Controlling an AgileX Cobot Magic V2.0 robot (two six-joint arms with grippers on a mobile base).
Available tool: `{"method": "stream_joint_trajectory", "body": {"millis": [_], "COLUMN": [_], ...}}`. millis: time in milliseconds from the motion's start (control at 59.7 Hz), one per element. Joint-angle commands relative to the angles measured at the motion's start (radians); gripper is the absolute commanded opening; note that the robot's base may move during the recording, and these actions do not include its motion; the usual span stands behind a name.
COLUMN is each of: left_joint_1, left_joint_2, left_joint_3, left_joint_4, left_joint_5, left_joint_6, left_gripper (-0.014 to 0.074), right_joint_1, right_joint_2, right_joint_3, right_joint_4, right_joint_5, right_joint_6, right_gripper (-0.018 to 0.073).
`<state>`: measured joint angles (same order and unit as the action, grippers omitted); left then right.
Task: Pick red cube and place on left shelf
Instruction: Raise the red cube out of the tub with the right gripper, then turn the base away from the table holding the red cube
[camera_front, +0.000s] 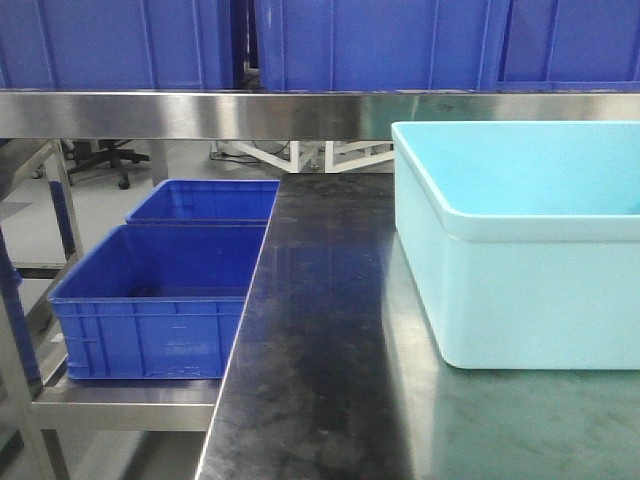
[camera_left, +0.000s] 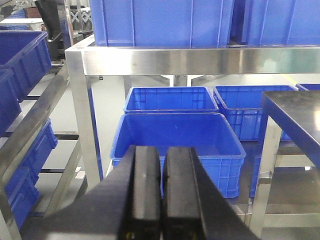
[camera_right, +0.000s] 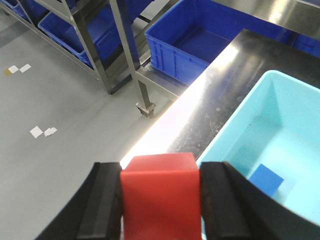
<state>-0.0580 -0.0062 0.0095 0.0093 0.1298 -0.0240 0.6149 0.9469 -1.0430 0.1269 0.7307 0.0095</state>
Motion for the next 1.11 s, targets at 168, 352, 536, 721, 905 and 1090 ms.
{"method": "stream_joint_trajectory", "body": {"millis": [168,352,536,721,905,1090], "left_joint_1": [-0.006,-0.006,-0.006,-0.006,-0.006,-0.006], "left_joint_2": [-0.016,-0.016,-0.016,-0.016,-0.016,-0.016], "left_joint_3": [0.023,0.023,0.023,0.023,0.023,0.023], "left_joint_4": [-0.003,-0.003,-0.003,-0.003,-0.003,-0.003], "left_joint_5": [-0.088,-0.088,-0.088,-0.088,-0.088,-0.088], "left_joint_6": [-0.001,-0.001,-0.001,-0.001,-0.001,-0.001], "left_gripper": [0.0102,0.0102,0.0102,0.0102,0.0102,0.0102], "right_joint_1": [0.002,0.002,0.002,0.002,0.002,0.002], "right_joint_2": [-0.016,-0.016,-0.016,-0.016,-0.016,-0.016], "right_joint_3": [-0.028,-0.028,-0.028,-0.028,-0.028,-0.028], "right_joint_4": [0.002,0.002,0.002,0.002,0.002,0.002], "right_joint_5": [-0.067,-0.067,-0.067,-0.067,-0.067,-0.067], "right_joint_6": [-0.010,-0.010,-0.010,-0.010,-0.010,-0.010], "right_gripper": [0.0054,0.0054,0.0054,0.0054,0.0054,0.0054]}}
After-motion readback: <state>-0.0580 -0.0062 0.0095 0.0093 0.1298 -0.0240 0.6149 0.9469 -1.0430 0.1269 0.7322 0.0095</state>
